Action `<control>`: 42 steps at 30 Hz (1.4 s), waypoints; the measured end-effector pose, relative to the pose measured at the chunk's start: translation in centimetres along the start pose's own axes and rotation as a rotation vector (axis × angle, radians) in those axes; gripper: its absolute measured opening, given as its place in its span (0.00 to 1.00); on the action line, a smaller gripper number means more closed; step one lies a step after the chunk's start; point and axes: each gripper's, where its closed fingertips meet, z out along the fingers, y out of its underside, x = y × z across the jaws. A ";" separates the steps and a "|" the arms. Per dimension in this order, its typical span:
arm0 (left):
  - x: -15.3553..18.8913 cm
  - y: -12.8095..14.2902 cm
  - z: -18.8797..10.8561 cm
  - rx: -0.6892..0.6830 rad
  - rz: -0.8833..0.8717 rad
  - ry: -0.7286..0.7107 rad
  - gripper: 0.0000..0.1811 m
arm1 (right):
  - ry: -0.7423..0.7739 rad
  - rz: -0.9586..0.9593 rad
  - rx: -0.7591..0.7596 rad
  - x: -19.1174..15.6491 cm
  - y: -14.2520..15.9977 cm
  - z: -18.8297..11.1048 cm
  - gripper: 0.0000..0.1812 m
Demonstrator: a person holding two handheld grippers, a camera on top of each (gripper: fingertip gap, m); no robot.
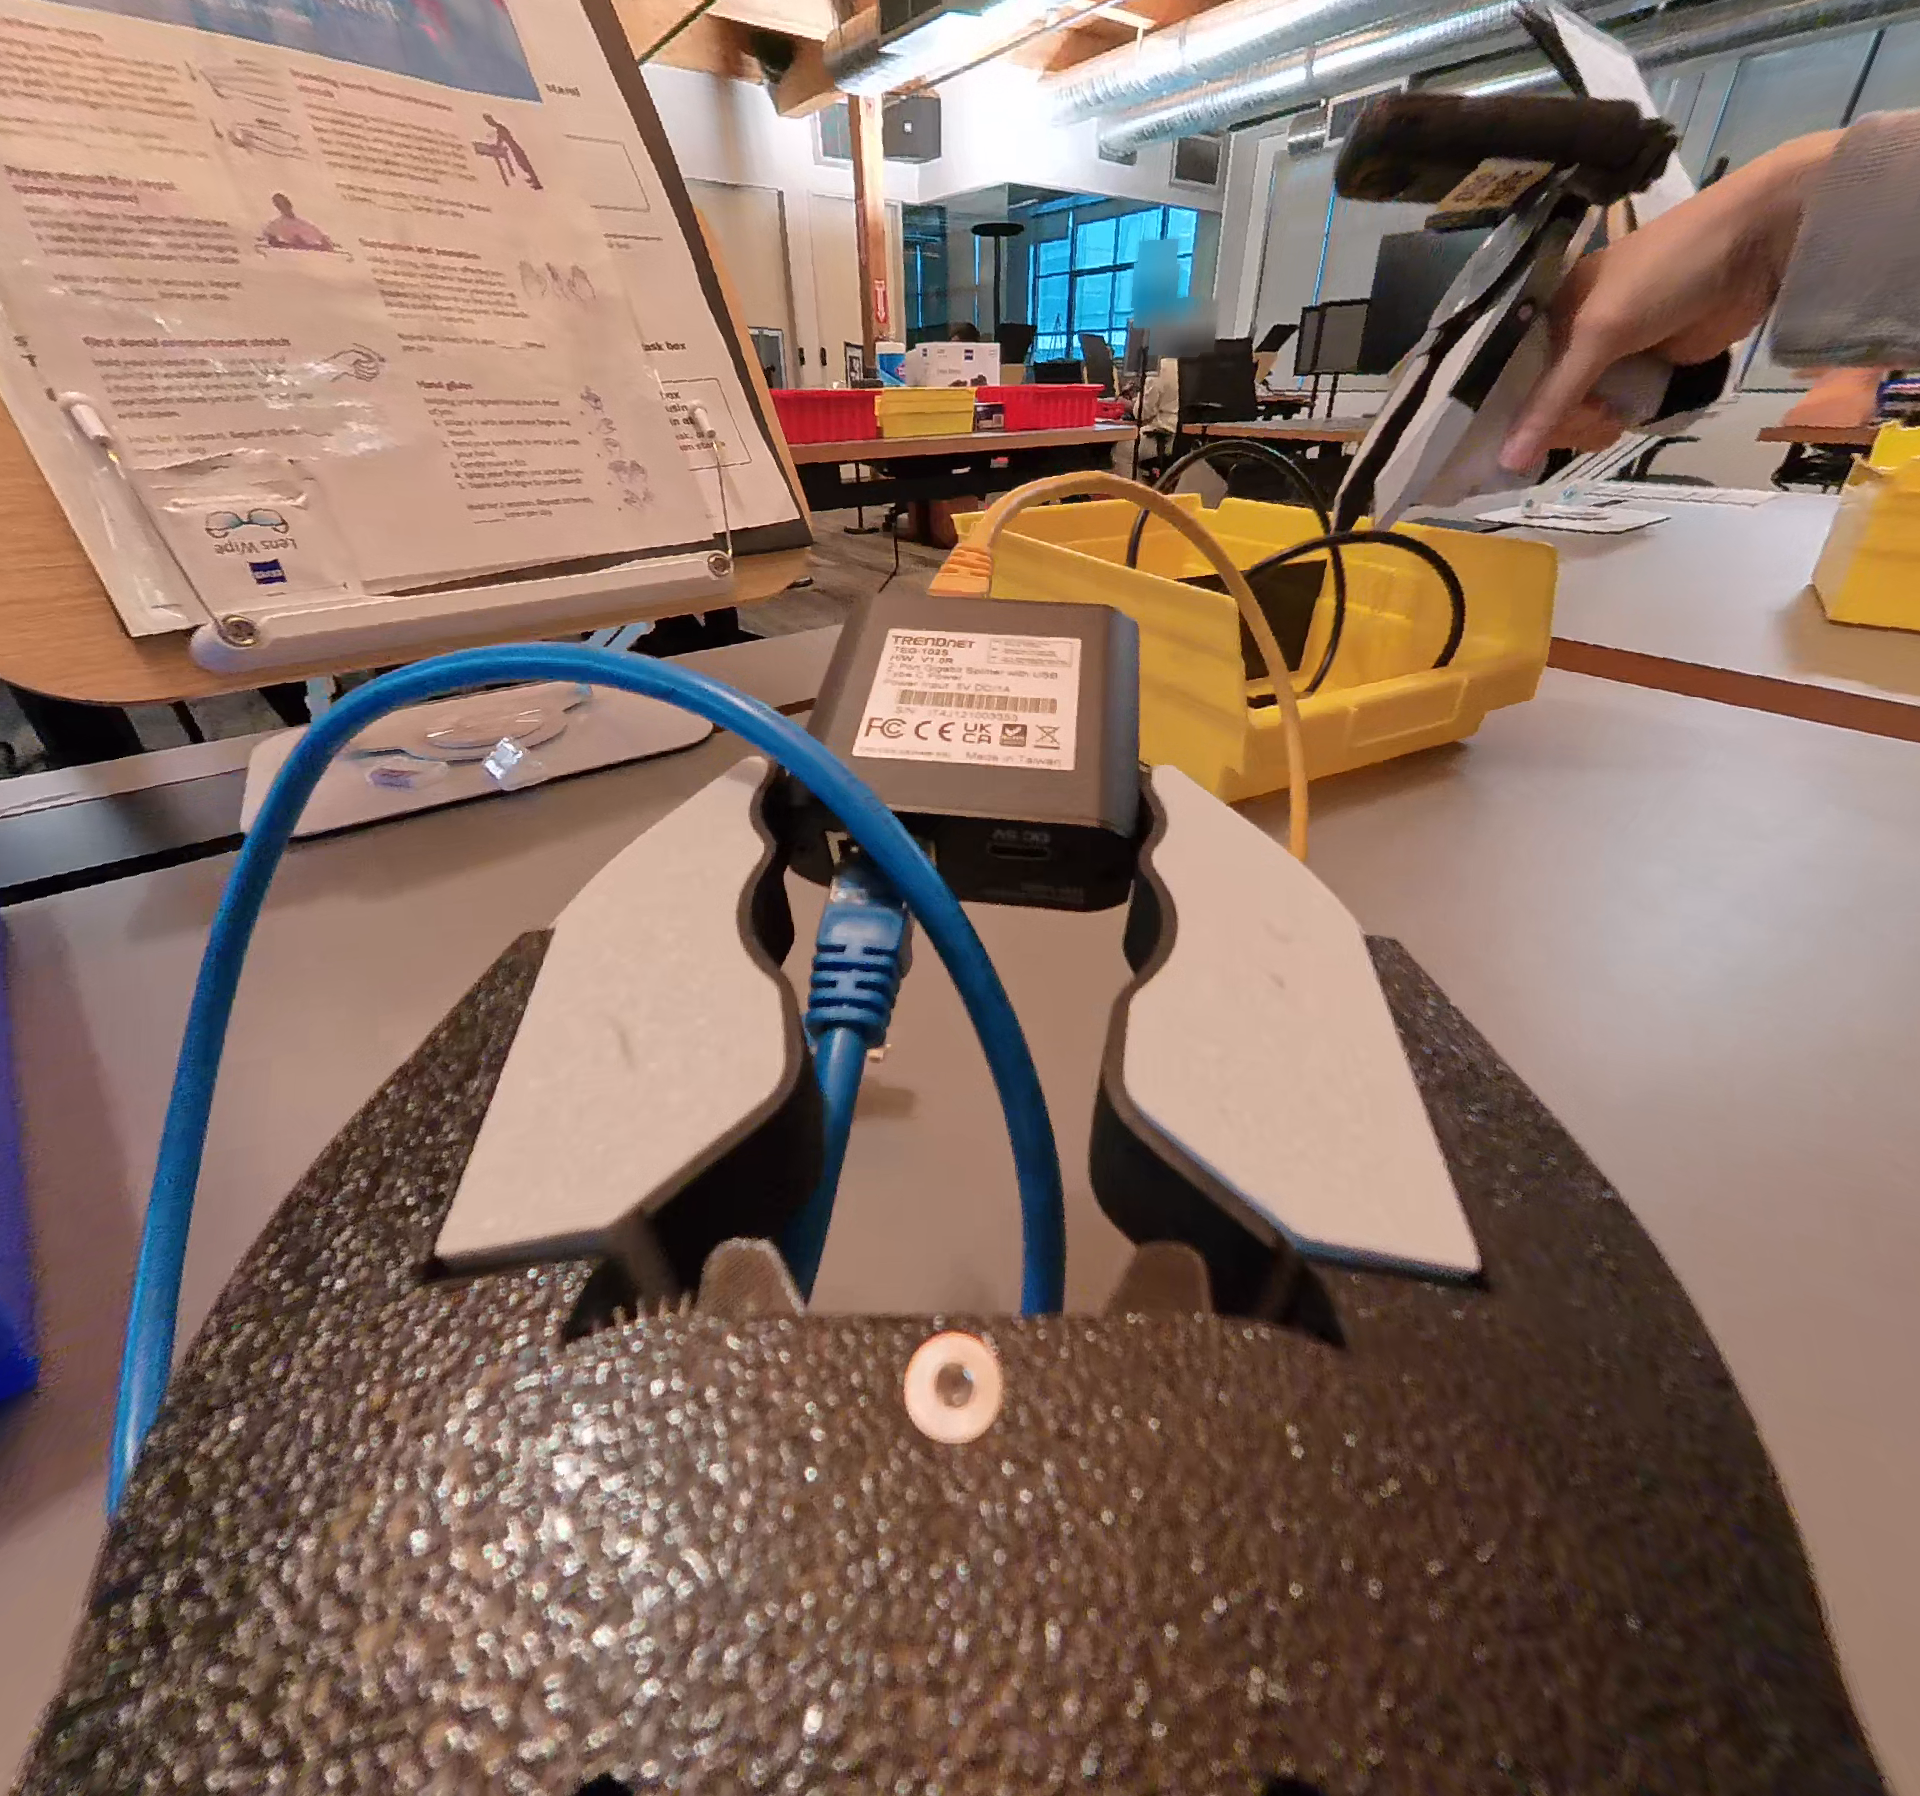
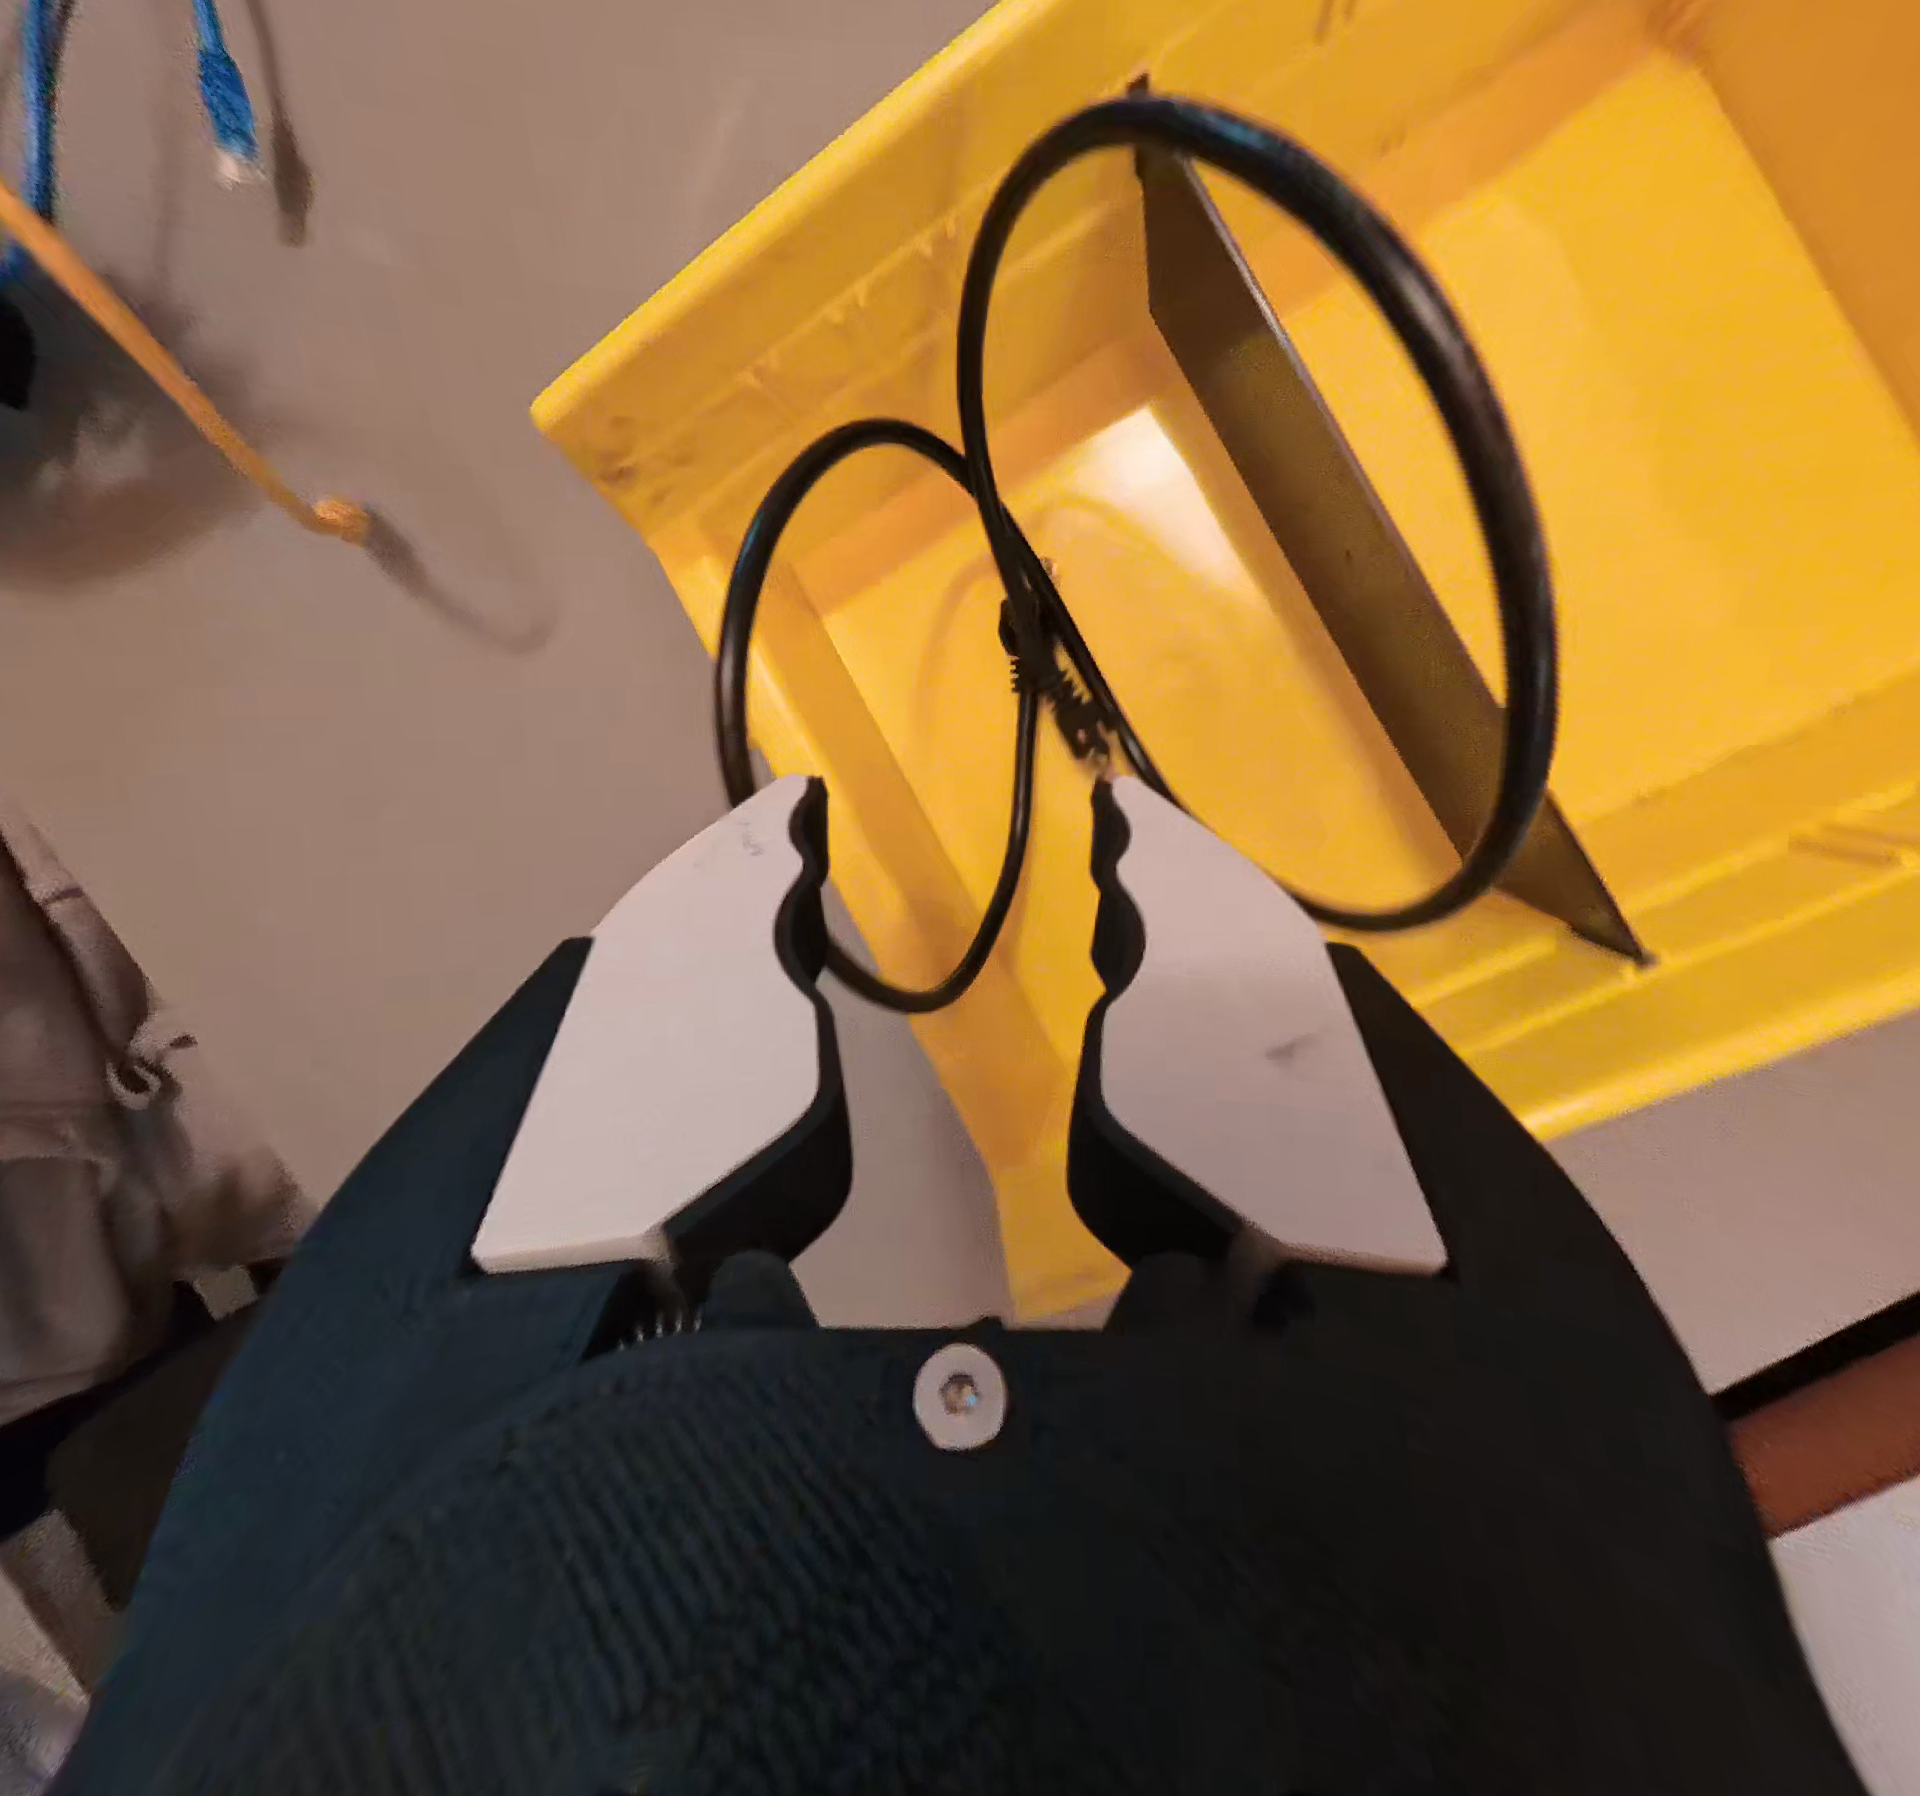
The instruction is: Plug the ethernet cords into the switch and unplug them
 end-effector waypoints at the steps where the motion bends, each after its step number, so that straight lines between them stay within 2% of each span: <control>1: 0.1 0.1 0.0 -0.003 -0.003 0.005 0.34 | -0.008 0.021 0.020 -0.3 0.2 -0.6 0.28; 4: 0.3 0.4 0.2 -0.013 -0.005 0.021 0.34 | 0.018 0.038 0.133 -1.0 0.4 -2.2 0.30; 7: 0.6 0.5 0.4 -0.017 -0.014 0.036 0.34 | 0.179 -0.002 0.264 -0.9 0.0 -3.9 0.29; 11: 1.1 0.7 0.5 -0.029 -0.003 0.055 0.34 | 0.253 -0.016 0.382 -3.6 0.3 -4.5 0.28; 14: 1.4 0.7 0.6 -0.036 0.002 0.074 0.34 | 0.156 -0.014 0.541 -9.3 -0.3 -3.0 0.28; 19: 2.0 0.9 0.9 -0.045 0.015 0.100 0.34 | -0.214 0.006 0.880 -24.2 -3.5 1.2 0.25; 22: 2.5 0.7 0.9 -0.053 0.031 0.136 0.34 | -0.348 0.136 0.981 -29.2 -5.4 4.0 0.26; 25: 3.5 0.2 0.5 -0.053 0.066 0.198 0.34 | -0.325 0.337 1.135 -28.1 -6.8 5.3 0.25; 27: 4.2 -0.3 0.2 -0.045 0.077 0.236 0.34 | -0.395 0.477 1.207 -27.0 -7.1 5.5 0.24; 29: 5.1 -0.9 0.1 -0.036 0.081 0.265 0.34 | -0.457 0.567 1.181 -26.6 -6.9 6.7 0.24; 32: 6.7 -1.5 0.1 -0.048 0.129 0.305 0.34 | -0.611 0.662 1.225 -27.2 -7.2 6.7 0.25; 34: 7.6 -1.9 0.1 -0.050 0.128 0.322 0.34 | -0.654 0.732 1.245 -27.0 -7.1 6.9 0.22; 39: 8.4 -1.5 0.3 -0.128 0.126 0.324 0.34 | -0.784 0.795 1.329 -27.3 -6.9 5.6 0.10; 42: 8.6 -1.5 0.0 -0.138 0.203 0.330 0.34 | -0.800 0.796 1.324 -27.6 -6.8 5.6 0.11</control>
